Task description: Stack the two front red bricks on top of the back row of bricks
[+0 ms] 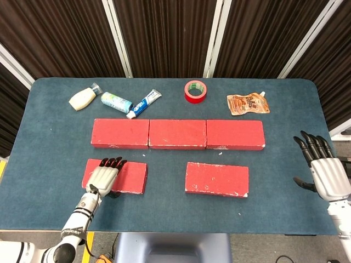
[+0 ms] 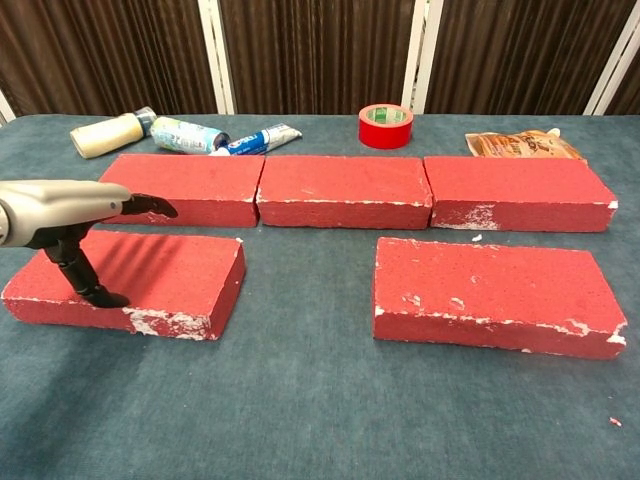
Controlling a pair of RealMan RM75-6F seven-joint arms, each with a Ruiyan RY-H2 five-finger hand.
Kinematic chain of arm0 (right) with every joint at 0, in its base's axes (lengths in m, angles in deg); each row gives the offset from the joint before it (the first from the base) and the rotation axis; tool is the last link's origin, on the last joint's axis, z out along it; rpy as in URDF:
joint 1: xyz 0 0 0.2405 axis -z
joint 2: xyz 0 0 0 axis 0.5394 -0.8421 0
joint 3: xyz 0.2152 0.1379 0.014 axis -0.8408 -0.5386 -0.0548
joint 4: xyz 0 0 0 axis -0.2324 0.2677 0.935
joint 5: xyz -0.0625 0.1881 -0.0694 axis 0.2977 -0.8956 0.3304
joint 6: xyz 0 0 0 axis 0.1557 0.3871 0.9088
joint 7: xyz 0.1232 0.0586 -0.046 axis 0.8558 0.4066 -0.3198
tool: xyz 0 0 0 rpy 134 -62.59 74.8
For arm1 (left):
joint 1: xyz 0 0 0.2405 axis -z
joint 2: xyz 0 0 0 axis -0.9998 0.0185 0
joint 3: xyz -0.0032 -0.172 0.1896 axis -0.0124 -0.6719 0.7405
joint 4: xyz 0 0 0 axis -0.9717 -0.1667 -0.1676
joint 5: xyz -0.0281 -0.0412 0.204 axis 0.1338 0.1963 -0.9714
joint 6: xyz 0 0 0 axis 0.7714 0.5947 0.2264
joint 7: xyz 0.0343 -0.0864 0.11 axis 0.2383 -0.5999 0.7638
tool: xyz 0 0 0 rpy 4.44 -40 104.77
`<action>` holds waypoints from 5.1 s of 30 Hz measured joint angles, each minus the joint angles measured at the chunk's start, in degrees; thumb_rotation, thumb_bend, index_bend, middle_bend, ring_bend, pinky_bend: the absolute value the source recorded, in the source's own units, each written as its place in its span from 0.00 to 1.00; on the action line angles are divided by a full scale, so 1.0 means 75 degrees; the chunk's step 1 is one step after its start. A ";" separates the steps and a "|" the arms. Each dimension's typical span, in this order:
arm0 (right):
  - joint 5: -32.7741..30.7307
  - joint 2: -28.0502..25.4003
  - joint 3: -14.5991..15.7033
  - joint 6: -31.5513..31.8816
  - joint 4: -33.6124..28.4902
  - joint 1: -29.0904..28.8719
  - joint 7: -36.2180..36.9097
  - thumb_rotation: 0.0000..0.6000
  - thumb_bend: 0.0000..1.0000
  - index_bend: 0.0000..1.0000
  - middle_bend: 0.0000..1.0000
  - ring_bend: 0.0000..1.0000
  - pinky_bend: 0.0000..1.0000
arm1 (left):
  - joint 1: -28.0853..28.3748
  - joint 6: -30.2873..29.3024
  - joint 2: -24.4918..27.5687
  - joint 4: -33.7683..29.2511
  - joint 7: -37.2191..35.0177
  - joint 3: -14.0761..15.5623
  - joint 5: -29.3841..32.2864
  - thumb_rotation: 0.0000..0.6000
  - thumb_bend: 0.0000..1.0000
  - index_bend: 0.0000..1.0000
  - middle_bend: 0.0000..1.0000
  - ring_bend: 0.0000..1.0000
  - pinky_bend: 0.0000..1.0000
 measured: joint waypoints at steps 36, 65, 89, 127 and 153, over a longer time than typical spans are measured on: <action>-0.0271 0.0155 0.0037 -0.0222 0.0121 -0.0089 -0.0162 1.00 0.00 0.00 0.03 0.01 0.00 | 0.0990 0.0404 -0.0403 0.1038 0.0074 0.0200 0.1213 1.00 0.21 0.00 0.00 0.00 0.02; -0.0242 0.0217 0.0059 -0.0122 0.0082 -0.0065 -0.0297 1.00 0.00 0.00 0.03 0.01 0.00 | 0.1261 0.0074 -0.0645 0.1446 0.0527 0.0500 0.1495 1.00 0.22 0.00 0.00 0.00 0.13; -0.0198 0.0241 0.0035 -0.0008 0.0029 -0.0043 -0.0353 1.00 0.00 0.01 0.03 0.00 0.00 | 0.1169 -0.0008 -0.0432 0.1293 0.0472 0.0579 0.1382 1.00 0.28 0.00 0.25 0.08 0.13; -0.0392 -0.0092 -0.0104 -0.0210 -0.0162 -0.0203 -0.0470 1.00 0.00 0.01 0.03 0.00 0.00 | 0.4040 -0.0513 -0.1192 0.1705 0.2395 -0.1952 0.3343 1.00 0.28 0.00 0.22 0.06 0.11; -0.0704 0.0120 -0.0171 -0.0610 -0.0040 -0.0473 -0.1059 1.00 0.00 0.01 0.03 0.00 0.00 | 0.5250 0.1531 -0.2647 0.6346 0.3520 -0.2312 0.5356 1.00 0.29 0.00 0.21 0.06 0.10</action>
